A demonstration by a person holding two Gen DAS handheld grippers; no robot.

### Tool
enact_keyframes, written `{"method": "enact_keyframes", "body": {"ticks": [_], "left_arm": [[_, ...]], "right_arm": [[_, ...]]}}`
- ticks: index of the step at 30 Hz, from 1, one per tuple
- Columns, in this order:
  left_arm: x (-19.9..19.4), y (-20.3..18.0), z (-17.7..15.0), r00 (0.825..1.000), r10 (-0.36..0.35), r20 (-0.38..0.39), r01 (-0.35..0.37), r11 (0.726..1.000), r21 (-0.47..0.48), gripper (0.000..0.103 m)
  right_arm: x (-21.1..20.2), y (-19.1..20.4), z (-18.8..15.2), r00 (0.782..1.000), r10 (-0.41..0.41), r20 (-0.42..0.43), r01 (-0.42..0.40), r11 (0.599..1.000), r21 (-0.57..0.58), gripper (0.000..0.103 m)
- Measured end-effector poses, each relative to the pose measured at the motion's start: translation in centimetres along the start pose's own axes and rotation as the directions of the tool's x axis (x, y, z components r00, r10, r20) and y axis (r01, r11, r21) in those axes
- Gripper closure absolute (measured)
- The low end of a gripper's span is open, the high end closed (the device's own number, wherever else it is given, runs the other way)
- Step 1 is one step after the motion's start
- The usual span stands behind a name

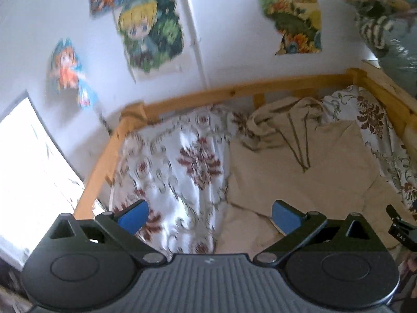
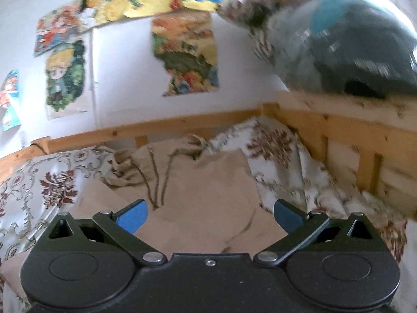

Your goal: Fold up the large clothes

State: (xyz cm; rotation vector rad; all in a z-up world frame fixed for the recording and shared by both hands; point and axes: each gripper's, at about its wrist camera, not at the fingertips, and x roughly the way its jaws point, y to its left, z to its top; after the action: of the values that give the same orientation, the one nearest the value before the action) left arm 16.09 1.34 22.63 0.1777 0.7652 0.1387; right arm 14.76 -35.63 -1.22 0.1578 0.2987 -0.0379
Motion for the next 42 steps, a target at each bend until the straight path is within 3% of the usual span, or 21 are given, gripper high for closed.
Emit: {"method": "enact_keyframes", "body": {"ticks": [5,7,13,18,21,24,28,31,34,38,42], "left_arm": [[2.9,-0.3,0.0,0.997,0.041,-0.068,-0.042,0.999,-0.019,0.001],[3.7,-0.6,0.4,0.995,0.06,-0.076,-0.062,0.998,-0.018,0.001],[8.4,-1.8,2.4,0.993,0.068,-0.097,-0.067,0.998,0.015,0.001],[15.7,-4.1,5.1,0.998,-0.021,-0.058,0.023,0.999,0.027,0.001],[21.4,-5.6,6.9,0.995,-0.098,0.008,0.098,0.995,-0.015,0.001],[26.4,-6.1,6.8,0.985,-0.174,0.018,0.175,0.983,-0.05,0.001],[32.5,-5.4,6.4,0.982,-0.186,-0.015,0.184,0.979,-0.088,0.001],[36.3,-5.2,7.8,0.986,-0.163,0.012,0.164,0.98,-0.11,0.001],[39.4,-5.5,9.6,0.984,-0.164,0.065,0.171,0.976,-0.132,0.001],[42.7,-7.3,12.4,0.982,-0.171,0.076,0.18,0.973,-0.146,0.001],[45.0,-10.1,15.1,0.987,-0.147,0.072,0.15,0.988,-0.038,0.001]], "right_arm": [[1.0,-0.4,-0.9,0.998,-0.044,-0.037,0.047,0.996,0.074,0.001],[1.9,0.4,-0.8,0.995,-0.052,-0.083,0.055,0.998,0.037,0.001],[2.8,2.3,-1.0,0.997,-0.006,-0.078,0.005,1.0,-0.002,0.001],[5.0,3.6,-2.3,0.996,-0.026,-0.088,0.019,0.997,-0.075,0.001],[6.4,3.6,-3.3,0.998,-0.057,-0.018,0.054,0.991,-0.122,0.001],[9.0,3.4,-4.5,0.994,-0.094,0.053,0.102,0.98,-0.169,0.001],[12.8,3.0,-4.7,0.988,-0.138,0.074,0.147,0.98,-0.135,0.001],[14.3,2.5,-4.5,0.986,-0.147,0.081,0.157,0.979,-0.13,0.001],[15.9,1.3,-4.7,0.988,-0.157,-0.002,0.156,0.985,-0.075,0.001],[17.3,0.1,-4.3,0.988,-0.144,-0.06,0.145,0.989,0.013,0.001],[17.5,0.0,-3.2,0.992,-0.107,-0.073,0.112,0.992,0.064,0.001]]}}
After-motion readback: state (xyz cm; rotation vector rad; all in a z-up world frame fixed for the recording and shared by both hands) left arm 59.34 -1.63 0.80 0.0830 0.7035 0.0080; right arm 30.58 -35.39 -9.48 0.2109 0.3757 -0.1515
